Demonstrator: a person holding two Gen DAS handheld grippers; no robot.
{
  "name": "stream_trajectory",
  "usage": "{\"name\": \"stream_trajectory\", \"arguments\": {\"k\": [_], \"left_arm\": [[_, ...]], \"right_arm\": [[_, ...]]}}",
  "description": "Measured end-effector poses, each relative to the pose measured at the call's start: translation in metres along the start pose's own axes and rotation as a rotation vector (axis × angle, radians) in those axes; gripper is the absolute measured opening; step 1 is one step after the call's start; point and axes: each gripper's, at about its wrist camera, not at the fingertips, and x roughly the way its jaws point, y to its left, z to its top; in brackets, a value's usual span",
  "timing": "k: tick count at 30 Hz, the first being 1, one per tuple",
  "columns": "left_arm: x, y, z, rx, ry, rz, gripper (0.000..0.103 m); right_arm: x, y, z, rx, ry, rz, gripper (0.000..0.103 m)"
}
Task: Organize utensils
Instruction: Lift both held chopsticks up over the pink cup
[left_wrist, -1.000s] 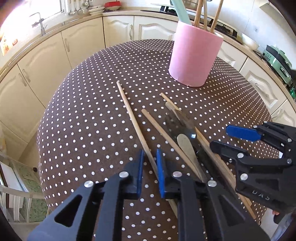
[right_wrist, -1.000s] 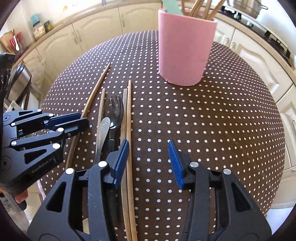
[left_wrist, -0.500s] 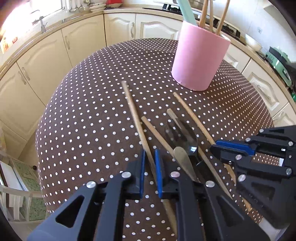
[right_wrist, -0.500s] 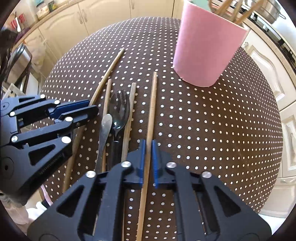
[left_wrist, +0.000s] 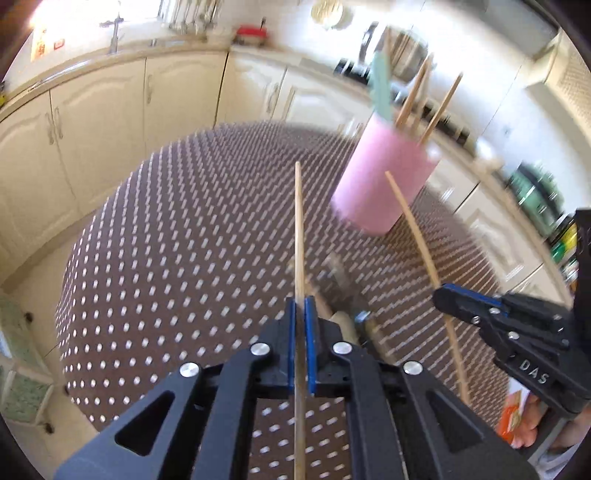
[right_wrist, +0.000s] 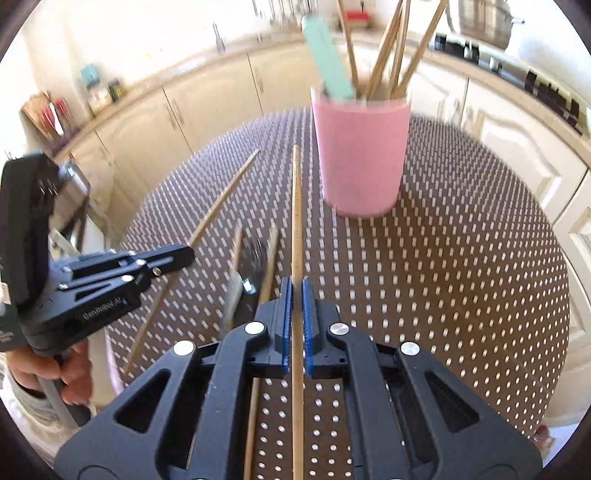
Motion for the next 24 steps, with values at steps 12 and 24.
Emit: {"name": "stream_trajectory", "arguments": {"k": [12,24], "left_arm": [[-0.054,-0.060,0.033,0.130,-0.466,-0.292,0.005],[-0.049,-0.118,0.073,0.241,-0.807,-0.372,0.005]], "right_arm": [[-0.072,-0.001,0.030,0.055,-0.462,0.059,0.006],[-0.083,-0.025,0.069,0.114,-0.799,0.029,0.006]]}}
